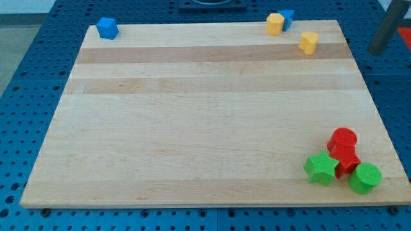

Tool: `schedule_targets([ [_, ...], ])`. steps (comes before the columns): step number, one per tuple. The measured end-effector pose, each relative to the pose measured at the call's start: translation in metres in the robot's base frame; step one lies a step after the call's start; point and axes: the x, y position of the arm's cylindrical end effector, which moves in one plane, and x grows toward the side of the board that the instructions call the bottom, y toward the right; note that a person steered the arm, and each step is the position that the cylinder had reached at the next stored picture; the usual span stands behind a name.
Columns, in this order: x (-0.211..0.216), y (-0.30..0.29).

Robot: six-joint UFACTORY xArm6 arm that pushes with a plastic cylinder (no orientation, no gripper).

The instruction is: Slightly push the triangle to the left

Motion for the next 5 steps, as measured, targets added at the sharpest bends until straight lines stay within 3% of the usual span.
schedule_targets([
  [3, -0.104, -0.027],
  [5, -0.104, -0.112],
])
